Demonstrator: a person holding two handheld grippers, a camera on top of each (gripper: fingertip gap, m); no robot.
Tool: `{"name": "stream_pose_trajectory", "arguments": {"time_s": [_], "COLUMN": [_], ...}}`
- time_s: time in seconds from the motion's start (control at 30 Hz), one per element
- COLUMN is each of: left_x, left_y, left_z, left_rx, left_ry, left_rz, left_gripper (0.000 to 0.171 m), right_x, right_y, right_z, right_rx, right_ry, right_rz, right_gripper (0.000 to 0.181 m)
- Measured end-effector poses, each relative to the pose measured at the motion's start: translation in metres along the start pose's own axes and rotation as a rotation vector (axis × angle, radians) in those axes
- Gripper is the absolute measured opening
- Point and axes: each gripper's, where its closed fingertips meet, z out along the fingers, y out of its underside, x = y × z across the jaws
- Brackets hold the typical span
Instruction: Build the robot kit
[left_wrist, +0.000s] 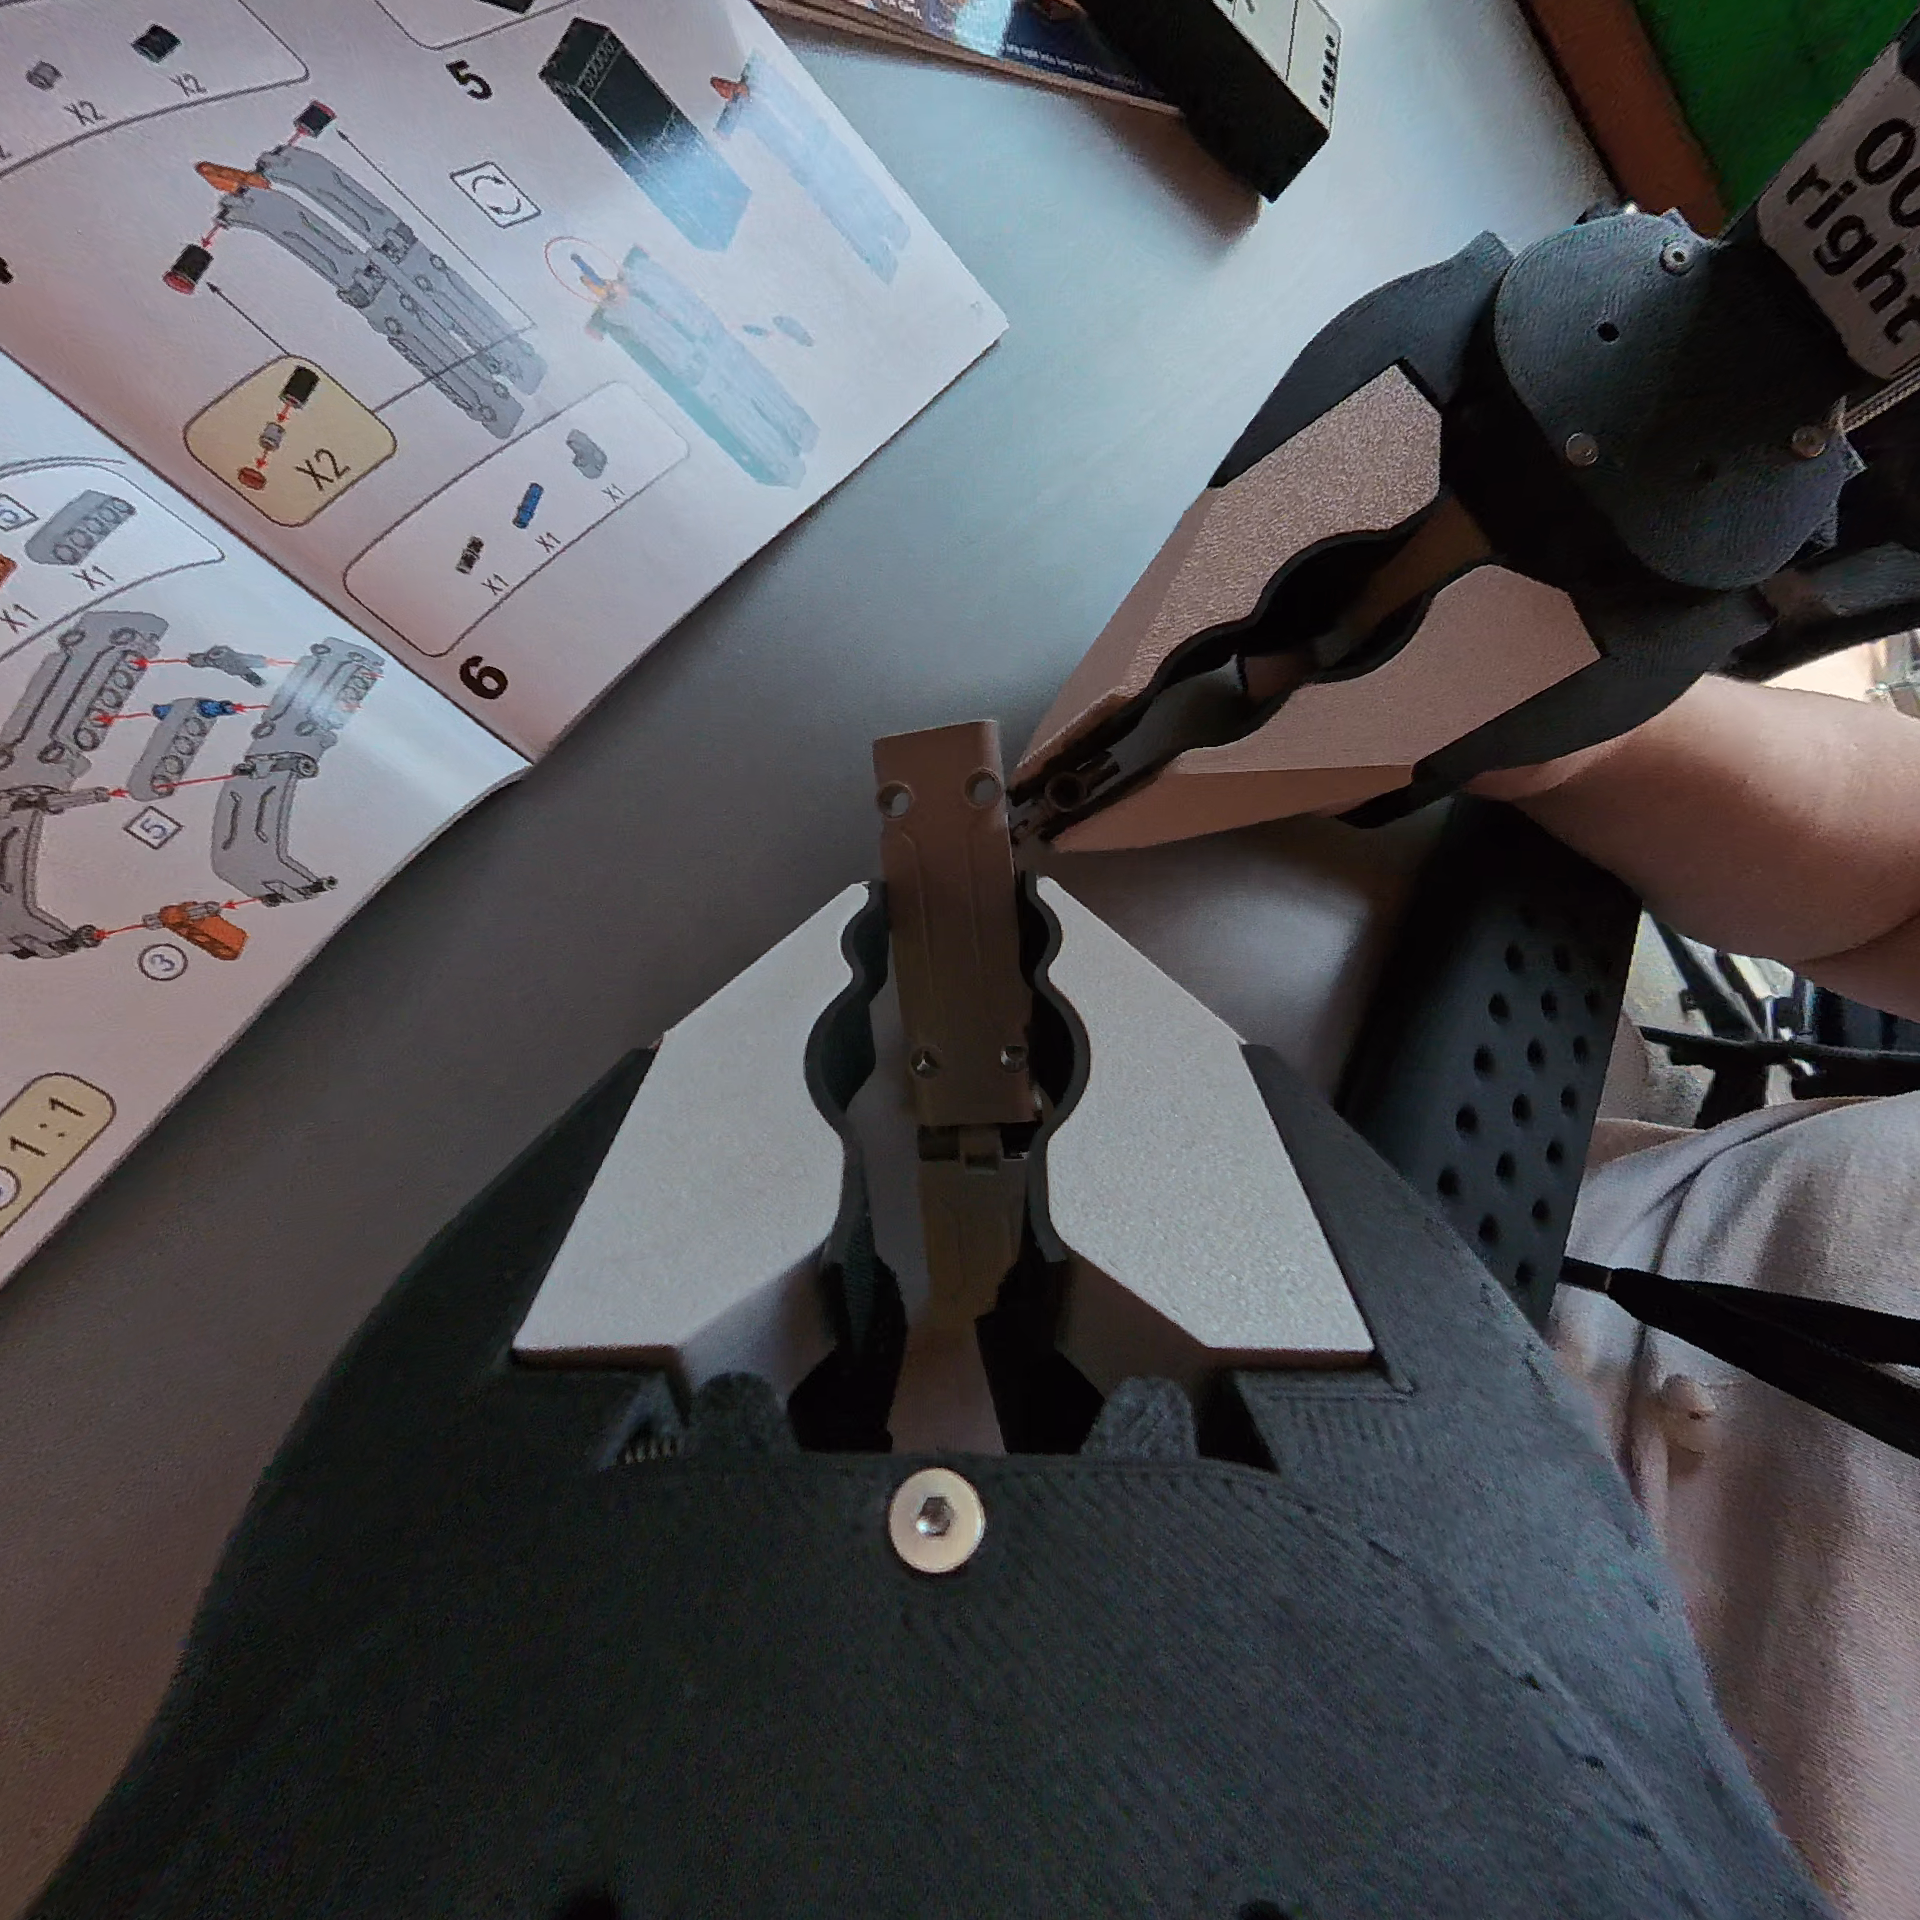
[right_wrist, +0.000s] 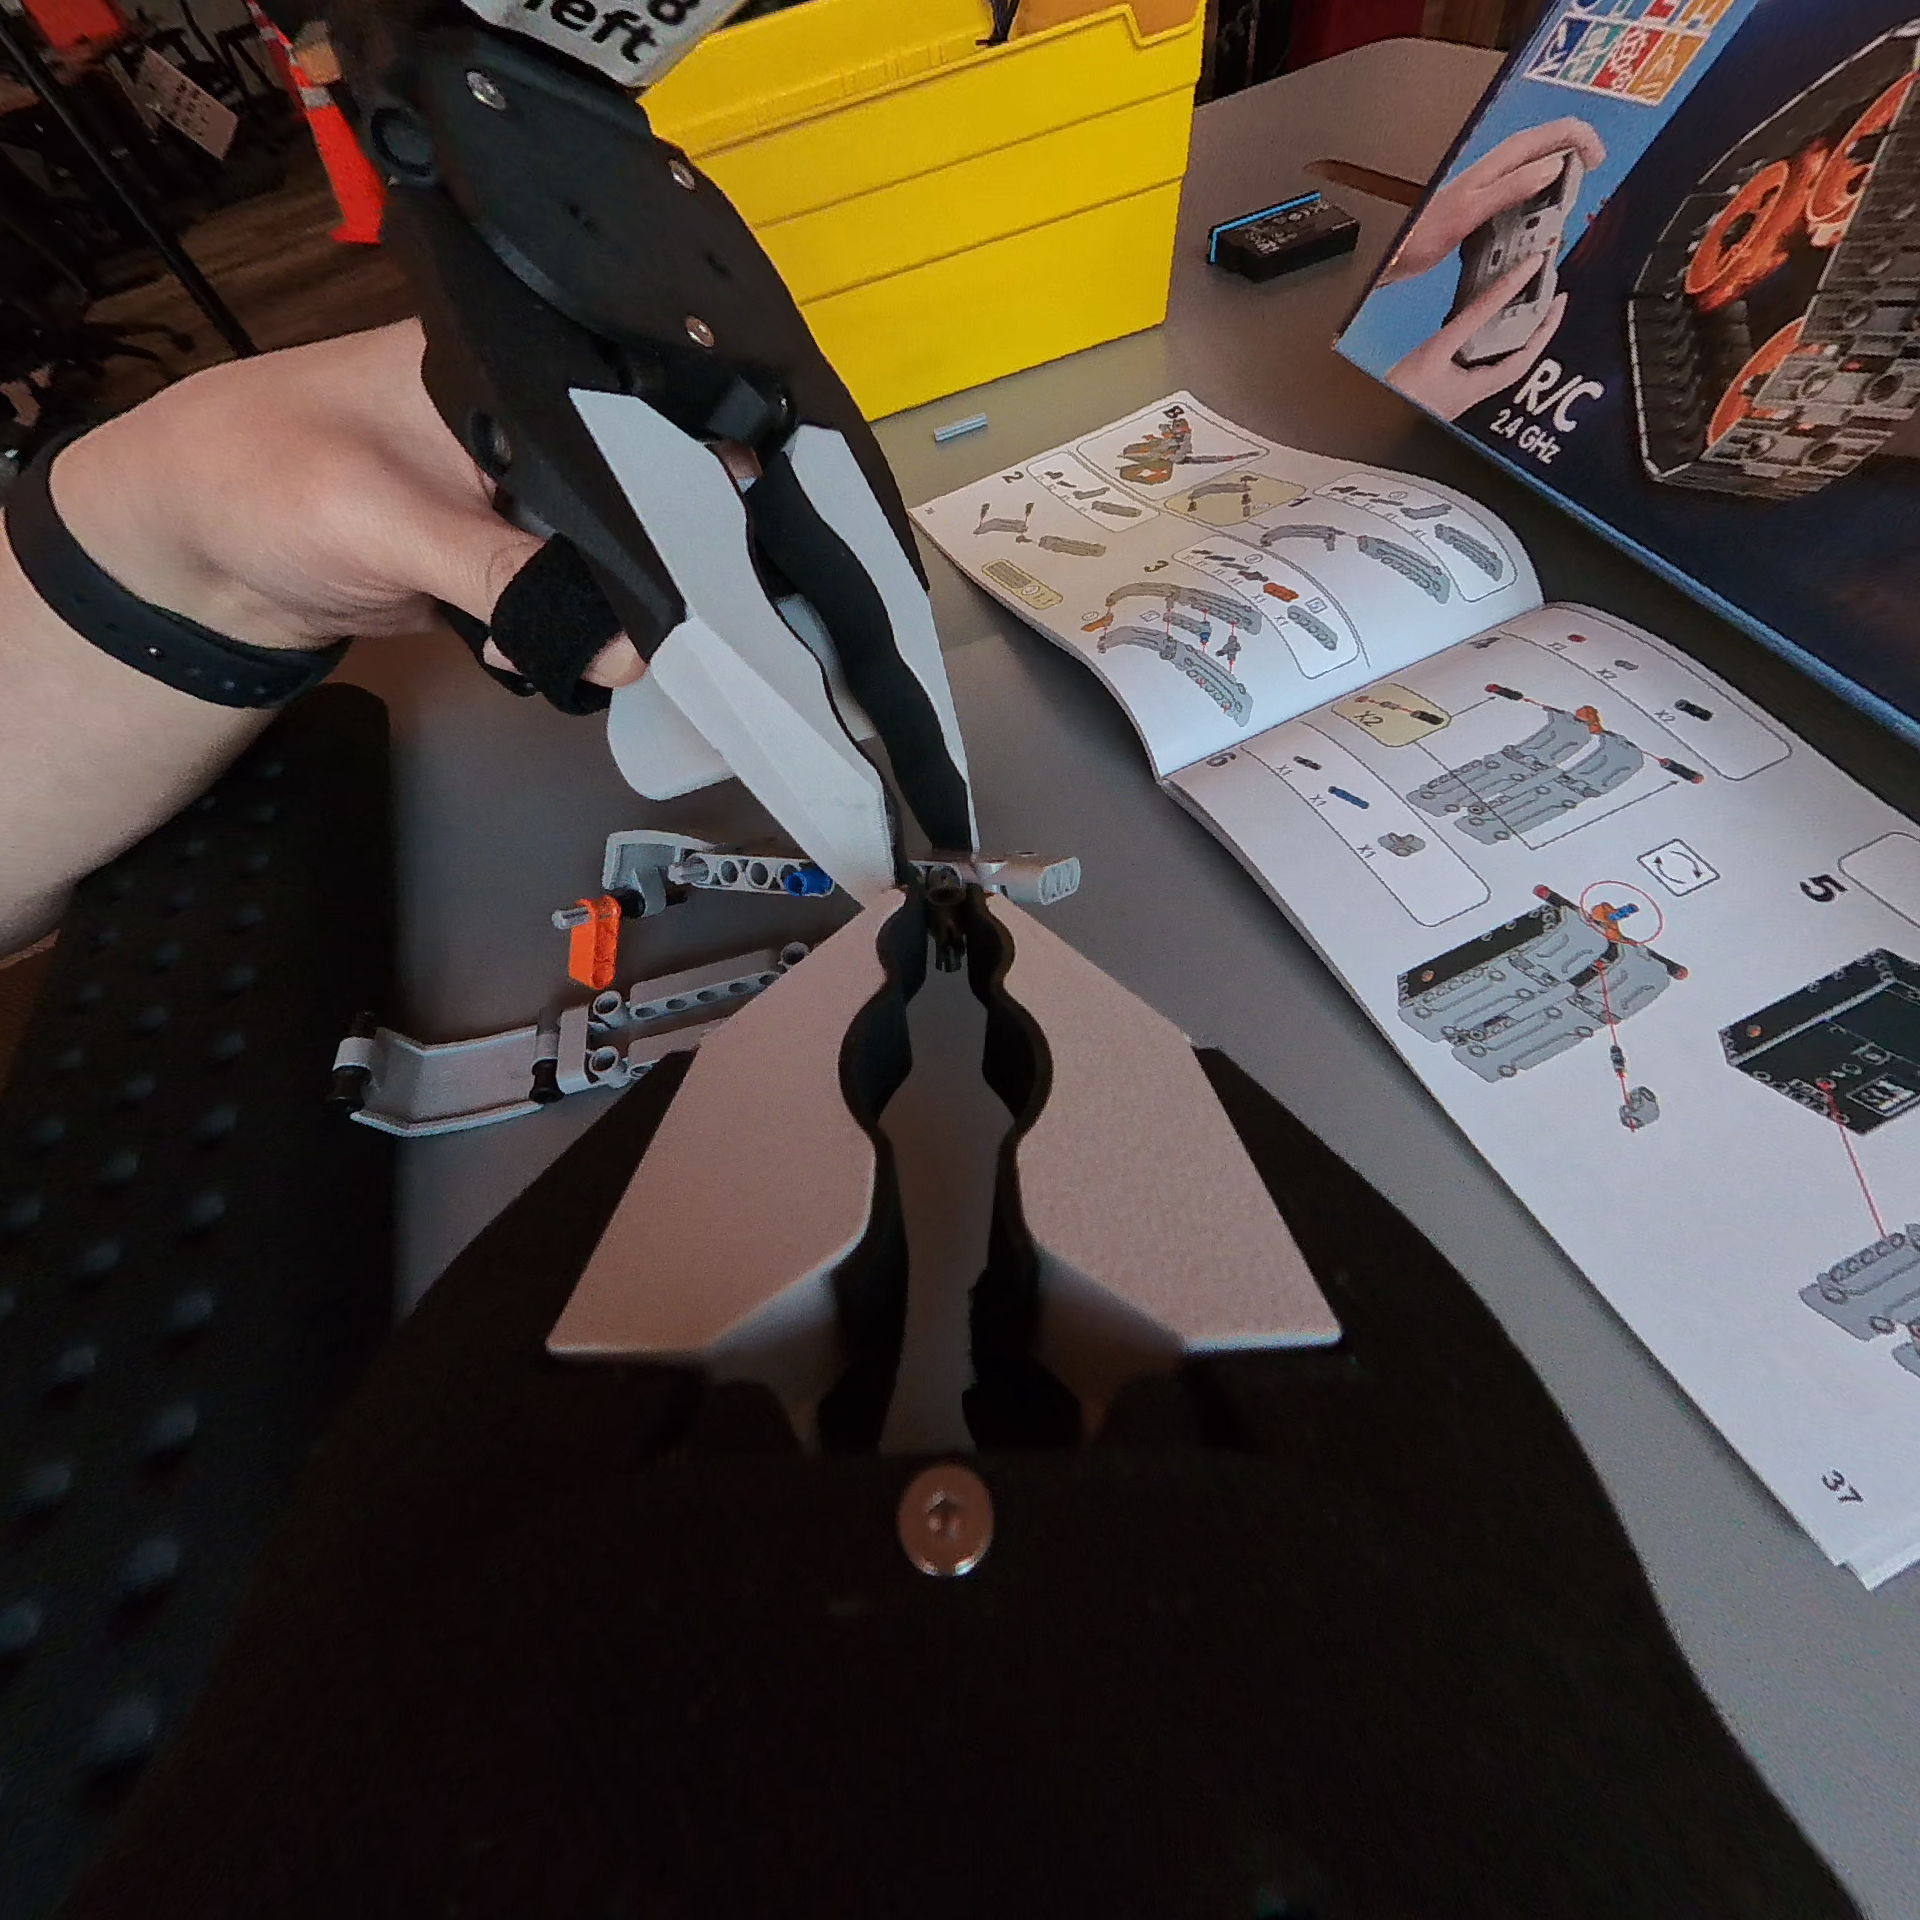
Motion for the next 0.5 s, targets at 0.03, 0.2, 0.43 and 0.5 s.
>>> {"name": "stream_pose_trajectory", "arguments": {"time_s": [0.03,0.2,0.43,0.5], "left_x": [-0.0004,-0.0039,-0.0080,-0.0086], "left_y": [-0.0006,-0.0015,-0.0002,-0.0016], "left_z": [0.0001,0.0016,0.0032,0.0025], "left_rx": [0.001,-0.004,0.006,0.017], "left_ry": [-0.014,-0.113,-0.189,-0.201], "left_rz": [0.009,0.067,0.081,0.077], "left_gripper": [0.023,0.023,0.023,0.023], "right_x": [0.0008,0.0041,0.0062,0.0074], "right_y": [0.0000,0.0025,0.0066,0.0055], "right_z": [0.0002,0.0017,0.0052,0.0054], "right_rx": [0.000,-0.015,-0.070,-0.073], "right_ry": [0.004,0.026,0.126,0.163], "right_rz": [0.007,0.038,-0.047,-0.084], "right_gripper": [0.005,0.005,0.005,0.005]}}
